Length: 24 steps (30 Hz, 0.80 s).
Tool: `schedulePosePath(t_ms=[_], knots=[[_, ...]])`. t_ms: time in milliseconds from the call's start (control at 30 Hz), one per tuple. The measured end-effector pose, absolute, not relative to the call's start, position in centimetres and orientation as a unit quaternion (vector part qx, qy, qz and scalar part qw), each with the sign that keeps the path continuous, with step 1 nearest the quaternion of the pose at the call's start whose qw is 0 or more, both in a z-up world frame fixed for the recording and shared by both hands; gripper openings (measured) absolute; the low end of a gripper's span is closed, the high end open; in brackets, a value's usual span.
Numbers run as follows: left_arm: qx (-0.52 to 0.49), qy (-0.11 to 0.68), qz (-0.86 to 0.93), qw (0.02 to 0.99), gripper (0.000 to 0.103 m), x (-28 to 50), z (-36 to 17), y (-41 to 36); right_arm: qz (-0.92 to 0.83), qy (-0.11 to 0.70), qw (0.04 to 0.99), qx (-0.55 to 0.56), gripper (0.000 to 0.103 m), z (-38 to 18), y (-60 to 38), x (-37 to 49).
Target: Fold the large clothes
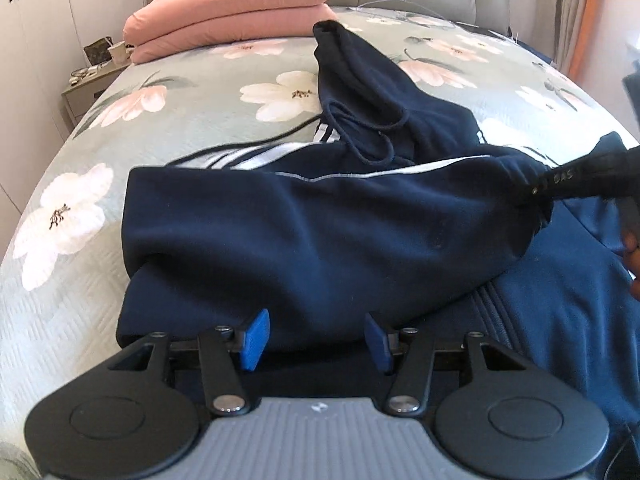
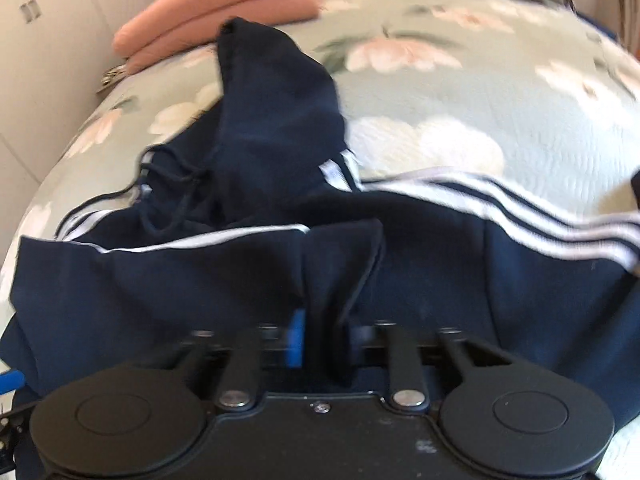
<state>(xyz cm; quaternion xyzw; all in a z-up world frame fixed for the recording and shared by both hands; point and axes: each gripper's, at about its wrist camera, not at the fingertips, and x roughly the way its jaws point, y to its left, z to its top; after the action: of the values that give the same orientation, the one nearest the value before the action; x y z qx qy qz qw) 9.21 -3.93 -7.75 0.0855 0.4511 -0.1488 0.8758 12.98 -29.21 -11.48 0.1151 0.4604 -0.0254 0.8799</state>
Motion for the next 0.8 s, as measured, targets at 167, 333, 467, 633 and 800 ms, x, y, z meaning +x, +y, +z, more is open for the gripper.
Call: schedulePosePath(t_ms=[167,333,467,633,800], knots=[[0.087,0.426,-0.141,0.89,0.055,9.3,-6.1,-4.0,-0.033,0.396,0.913,0.09,0.015,-6.0,-29.3,10.4],[0.074,0.404,-0.115,0.905,0.055,9.8,-5.6,-4.6,-0.115,0.348,0.93,0.033,0.015,-2.6,-31.7,7.7],[0.079,0.424,-0.096,0.897,0.055,11.3,-8.0,-5.8,-0.146,0.417,0.895,0.052,0.031,-6.9,-34.3,8.4],[0.129,0.424,-0.063,0.894,0.047,12.0,-9.2,-7.1,-0.203,0.488,0.846,0.07,0.044,-10.9,-37.1,8.7],[0.116,0.413,-0.099,0.898,0.054,12.1,-7.9,-8.1,-0.124,0.415,0.898,0.075,0.047,-6.3,-34.4,7.6]])
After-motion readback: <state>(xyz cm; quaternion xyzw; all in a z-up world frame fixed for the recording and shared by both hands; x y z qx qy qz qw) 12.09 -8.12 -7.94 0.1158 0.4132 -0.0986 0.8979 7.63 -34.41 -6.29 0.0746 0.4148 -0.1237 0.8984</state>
